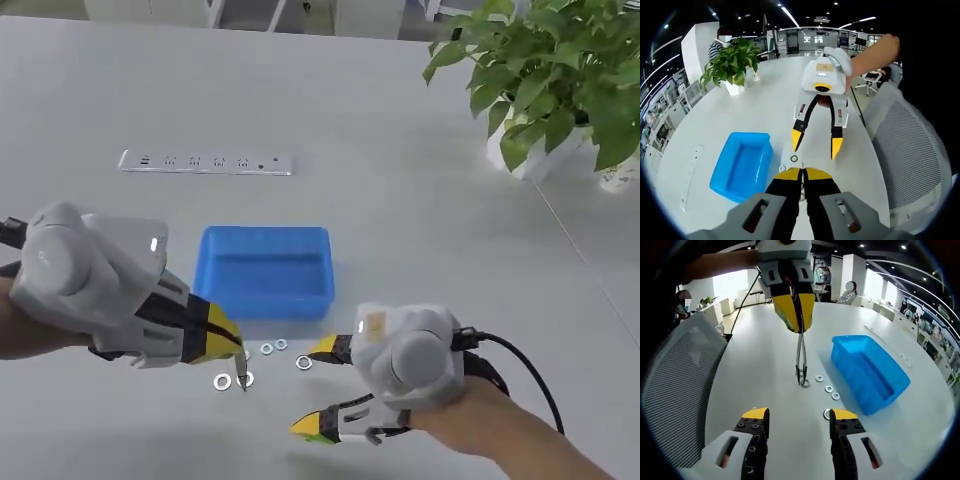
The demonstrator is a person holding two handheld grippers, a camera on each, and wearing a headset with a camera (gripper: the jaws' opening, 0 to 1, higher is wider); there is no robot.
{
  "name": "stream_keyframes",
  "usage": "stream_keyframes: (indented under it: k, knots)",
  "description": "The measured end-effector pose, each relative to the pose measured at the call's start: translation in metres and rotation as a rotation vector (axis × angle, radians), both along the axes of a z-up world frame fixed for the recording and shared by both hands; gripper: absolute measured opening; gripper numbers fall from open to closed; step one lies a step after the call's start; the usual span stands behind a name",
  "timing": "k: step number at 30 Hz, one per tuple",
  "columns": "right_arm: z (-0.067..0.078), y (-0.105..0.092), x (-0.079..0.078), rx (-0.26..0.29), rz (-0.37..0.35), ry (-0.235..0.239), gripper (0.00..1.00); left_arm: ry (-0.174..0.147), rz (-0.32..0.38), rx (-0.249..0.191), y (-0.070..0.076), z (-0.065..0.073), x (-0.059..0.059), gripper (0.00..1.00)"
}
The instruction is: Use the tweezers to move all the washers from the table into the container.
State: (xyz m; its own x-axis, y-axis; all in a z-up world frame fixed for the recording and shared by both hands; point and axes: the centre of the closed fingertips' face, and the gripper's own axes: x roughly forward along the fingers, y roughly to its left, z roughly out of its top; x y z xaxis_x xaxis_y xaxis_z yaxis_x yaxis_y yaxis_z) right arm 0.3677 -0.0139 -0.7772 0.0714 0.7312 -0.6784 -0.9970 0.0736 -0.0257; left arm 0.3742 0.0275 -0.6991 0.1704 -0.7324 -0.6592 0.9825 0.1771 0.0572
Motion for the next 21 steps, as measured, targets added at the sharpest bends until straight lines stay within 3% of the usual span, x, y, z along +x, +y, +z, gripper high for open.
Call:
stream_keyframes:
  k: [1,21]
  knots:
    - [0.000,0.001,-0.001,0.001,0.003,0.002,0.50,-0.013,-0.002,0.003,0.000,0.000,0.001,0.05]
    - [0.003,0.024,0.002,0.026,0.073,-0.012,0.45,0.073,0.026,-0.049,0.006,-0.002,0.005,0.05]
